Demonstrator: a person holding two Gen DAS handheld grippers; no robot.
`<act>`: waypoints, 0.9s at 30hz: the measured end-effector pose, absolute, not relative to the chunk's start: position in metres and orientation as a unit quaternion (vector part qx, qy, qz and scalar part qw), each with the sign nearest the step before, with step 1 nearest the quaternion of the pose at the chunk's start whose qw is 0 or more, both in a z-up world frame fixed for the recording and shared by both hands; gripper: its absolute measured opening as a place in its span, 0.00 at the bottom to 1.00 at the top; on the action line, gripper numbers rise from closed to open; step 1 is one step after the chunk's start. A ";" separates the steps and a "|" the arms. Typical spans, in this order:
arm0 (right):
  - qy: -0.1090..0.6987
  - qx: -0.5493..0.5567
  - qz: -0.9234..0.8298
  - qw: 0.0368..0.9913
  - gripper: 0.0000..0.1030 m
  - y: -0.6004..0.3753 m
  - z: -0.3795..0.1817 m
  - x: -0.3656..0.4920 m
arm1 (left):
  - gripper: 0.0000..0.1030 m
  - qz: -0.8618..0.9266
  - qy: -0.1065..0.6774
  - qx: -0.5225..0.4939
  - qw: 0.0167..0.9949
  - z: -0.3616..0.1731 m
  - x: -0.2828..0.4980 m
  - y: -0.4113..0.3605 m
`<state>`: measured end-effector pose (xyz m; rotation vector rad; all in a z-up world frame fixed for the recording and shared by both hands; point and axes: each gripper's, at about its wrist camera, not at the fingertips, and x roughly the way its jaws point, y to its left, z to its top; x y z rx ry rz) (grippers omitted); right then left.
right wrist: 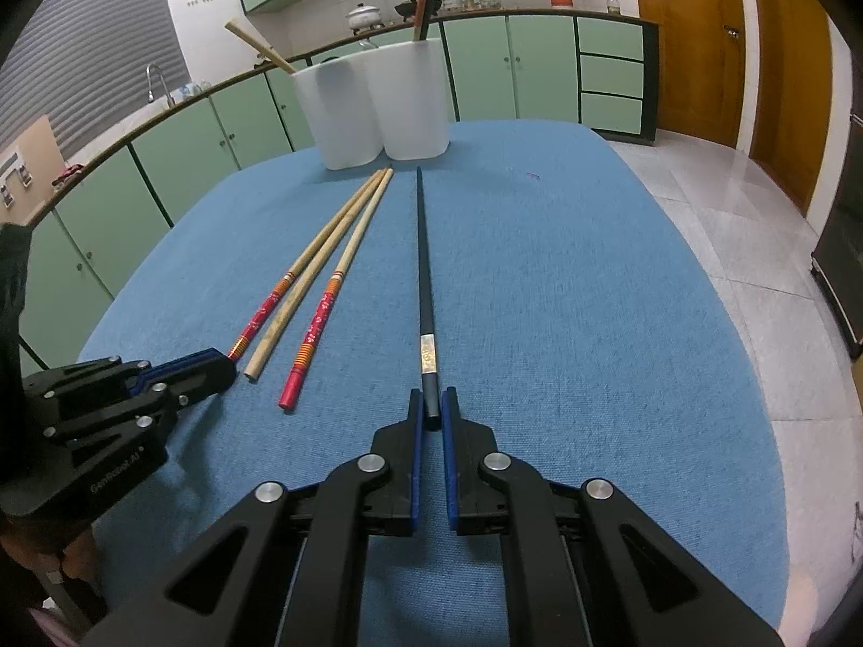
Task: Organize utensils
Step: 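Grasp a red-patterned chopstick with the left tool while the right grasps the black chopstick, lift both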
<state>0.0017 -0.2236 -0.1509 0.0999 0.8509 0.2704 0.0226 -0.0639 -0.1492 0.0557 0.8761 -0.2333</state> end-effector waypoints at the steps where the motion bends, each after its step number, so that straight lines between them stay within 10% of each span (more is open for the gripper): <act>1: 0.412 0.051 0.133 0.900 0.06 -0.224 -0.150 0.002 | 0.06 -0.112 0.423 0.024 0.899 -0.148 0.022 -0.062; 27: 0.250 0.055 0.189 0.948 0.06 -0.251 0.026 0.024 | 0.05 -0.100 0.224 0.018 0.969 0.035 0.039 -0.047</act>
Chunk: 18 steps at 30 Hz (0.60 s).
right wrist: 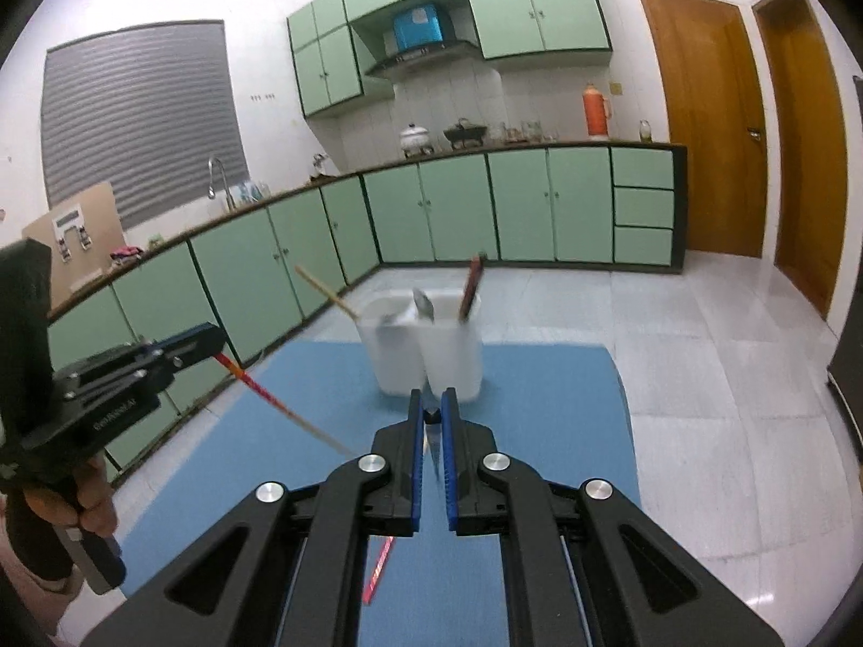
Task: Organize utensils
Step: 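Grasp a red-patterned chopstick with the left tool while the right grasps the black chopstick, lift both, then drop the red-patterned chopstick into the holder with the left tool while the right drops the black one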
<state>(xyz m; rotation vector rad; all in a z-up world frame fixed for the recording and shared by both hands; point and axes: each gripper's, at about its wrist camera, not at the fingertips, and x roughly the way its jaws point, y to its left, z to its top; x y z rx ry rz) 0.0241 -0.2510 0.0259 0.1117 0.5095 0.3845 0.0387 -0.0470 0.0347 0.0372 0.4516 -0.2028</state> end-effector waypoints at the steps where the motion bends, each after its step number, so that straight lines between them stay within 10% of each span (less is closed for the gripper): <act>1: 0.249 0.055 0.192 0.948 0.06 -0.251 0.032 0.030 | 0.04 -0.101 0.223 0.017 0.969 0.037 0.042 -0.048; 18: 0.216 0.048 0.240 0.945 0.06 -0.240 0.091 0.077 | 0.04 -0.114 0.185 -0.005 0.976 0.077 0.069 -0.035</act>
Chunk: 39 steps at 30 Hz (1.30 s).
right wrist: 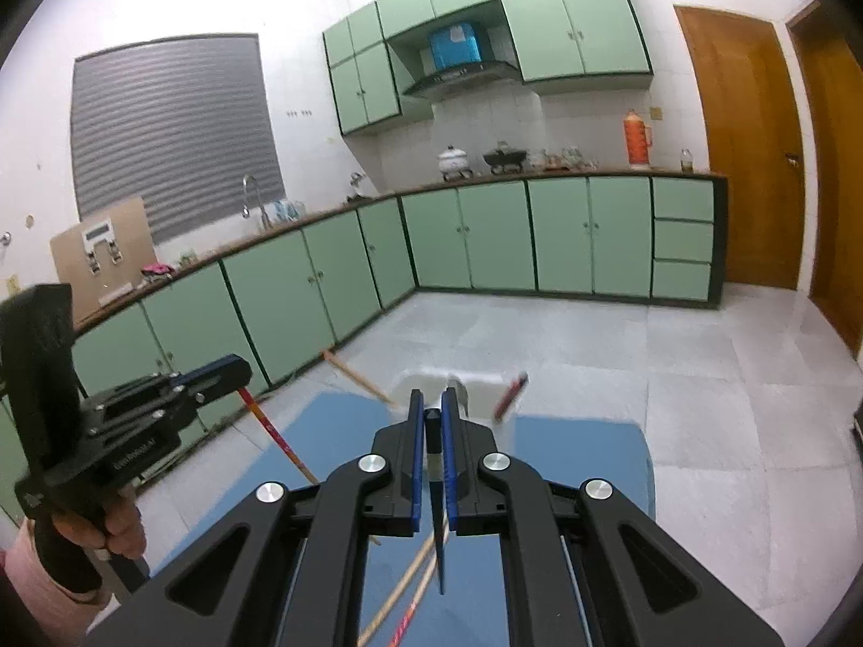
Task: Organize utensils
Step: 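Drop the red-patterned chopstick into the holder with the left tool while the right drops the black one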
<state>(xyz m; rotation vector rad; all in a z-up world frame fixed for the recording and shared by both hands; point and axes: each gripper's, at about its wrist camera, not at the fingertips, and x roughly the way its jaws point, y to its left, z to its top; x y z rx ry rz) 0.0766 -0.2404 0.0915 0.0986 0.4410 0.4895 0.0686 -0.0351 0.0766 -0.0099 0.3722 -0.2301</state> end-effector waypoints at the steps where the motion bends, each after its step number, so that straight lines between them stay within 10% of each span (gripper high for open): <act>1: 0.211 0.047 0.242 0.946 0.06 -0.240 0.097 0.079 | 0.04 -0.113 0.178 -0.006 0.977 0.082 0.071 -0.034; 16: 0.131 0.057 0.222 0.965 0.06 -0.223 0.181 0.177 | 0.04 -0.093 0.087 -0.026 0.991 0.154 0.152 -0.036; 35: 0.214 0.047 0.210 0.953 0.10 -0.206 0.085 0.238 | 0.07 -0.077 0.176 -0.026 0.981 0.073 0.234 -0.031; 39: 0.209 0.062 0.198 0.956 0.41 -0.219 0.080 0.221 | 0.40 -0.072 0.170 -0.032 0.982 0.072 0.213 -0.019</act>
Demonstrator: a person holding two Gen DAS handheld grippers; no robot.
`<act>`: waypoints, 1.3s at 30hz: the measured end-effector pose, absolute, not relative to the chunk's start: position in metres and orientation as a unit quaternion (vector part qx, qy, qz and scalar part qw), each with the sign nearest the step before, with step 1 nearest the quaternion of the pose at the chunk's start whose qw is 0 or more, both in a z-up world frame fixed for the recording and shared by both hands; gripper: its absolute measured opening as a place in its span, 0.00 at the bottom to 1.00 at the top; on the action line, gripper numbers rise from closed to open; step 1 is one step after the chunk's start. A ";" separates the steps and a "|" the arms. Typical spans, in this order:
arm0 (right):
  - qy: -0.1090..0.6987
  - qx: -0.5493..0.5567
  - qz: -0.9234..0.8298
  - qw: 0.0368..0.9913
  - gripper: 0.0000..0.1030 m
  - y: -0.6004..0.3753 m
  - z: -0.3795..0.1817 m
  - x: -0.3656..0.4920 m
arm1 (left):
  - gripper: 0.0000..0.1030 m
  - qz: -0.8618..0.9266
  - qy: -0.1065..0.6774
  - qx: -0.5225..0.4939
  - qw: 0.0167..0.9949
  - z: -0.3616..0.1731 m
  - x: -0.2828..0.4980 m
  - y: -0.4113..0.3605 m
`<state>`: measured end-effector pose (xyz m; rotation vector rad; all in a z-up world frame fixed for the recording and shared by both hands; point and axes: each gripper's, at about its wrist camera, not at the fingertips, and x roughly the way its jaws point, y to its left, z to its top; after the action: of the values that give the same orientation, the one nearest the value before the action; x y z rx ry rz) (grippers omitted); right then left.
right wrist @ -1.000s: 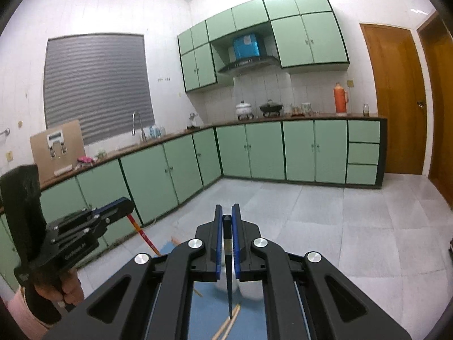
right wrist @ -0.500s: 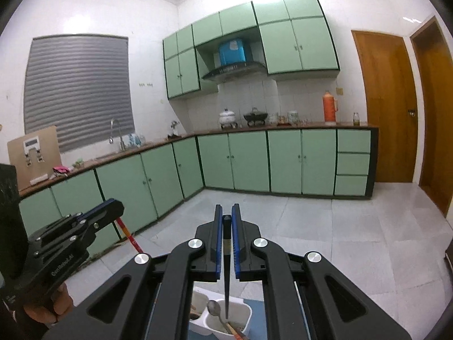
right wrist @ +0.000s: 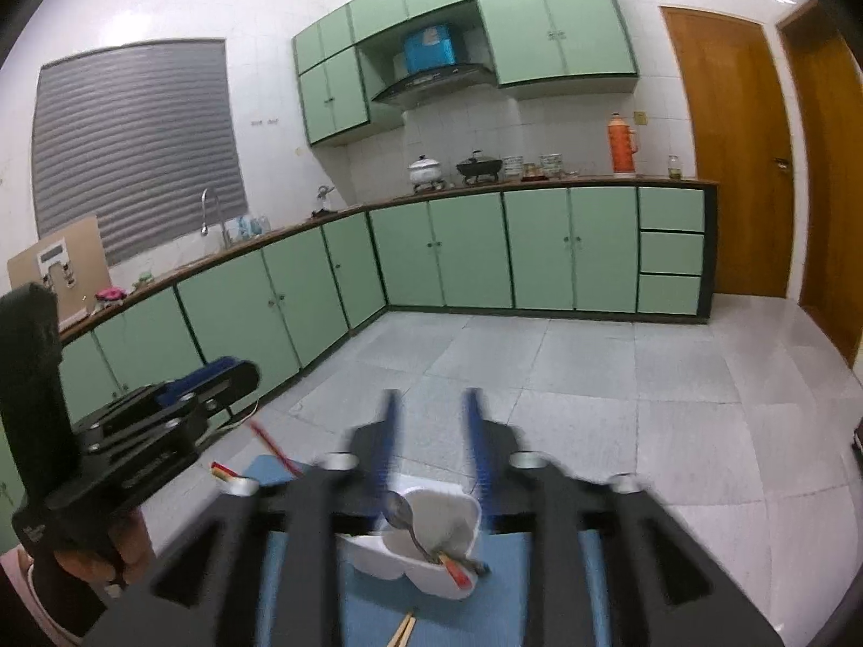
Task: Organize utensils
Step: 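Drop the red-patterned chopstick into the holder with the left tool while the right drops the black one, then move both open tools back over the last two chopsticks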
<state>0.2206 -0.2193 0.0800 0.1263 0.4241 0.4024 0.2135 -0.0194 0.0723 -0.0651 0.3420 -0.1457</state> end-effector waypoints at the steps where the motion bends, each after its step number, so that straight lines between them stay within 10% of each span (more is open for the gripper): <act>1: 0.204 0.068 0.196 0.957 0.45 -0.223 0.079 0.214 | 0.43 -0.072 0.167 -0.031 0.983 0.073 0.208 -0.018; 13: 0.209 0.091 0.168 0.959 0.70 -0.247 0.024 0.109 | 0.84 -0.075 0.181 -0.032 0.980 0.027 0.107 -0.015; 32: 0.365 0.080 0.163 0.913 0.70 -0.205 -0.114 0.032 | 0.88 -0.045 0.350 -0.007 0.936 -0.106 0.048 0.014; 39: 0.398 0.054 0.176 0.899 0.47 -0.179 -0.140 0.021 | 0.88 -0.044 0.373 -0.007 0.927 -0.124 0.041 0.013</act>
<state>0.0213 -0.1792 -0.1403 0.1118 0.8243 0.3638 0.0412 0.0129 -0.1235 -0.0145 0.7638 -0.0893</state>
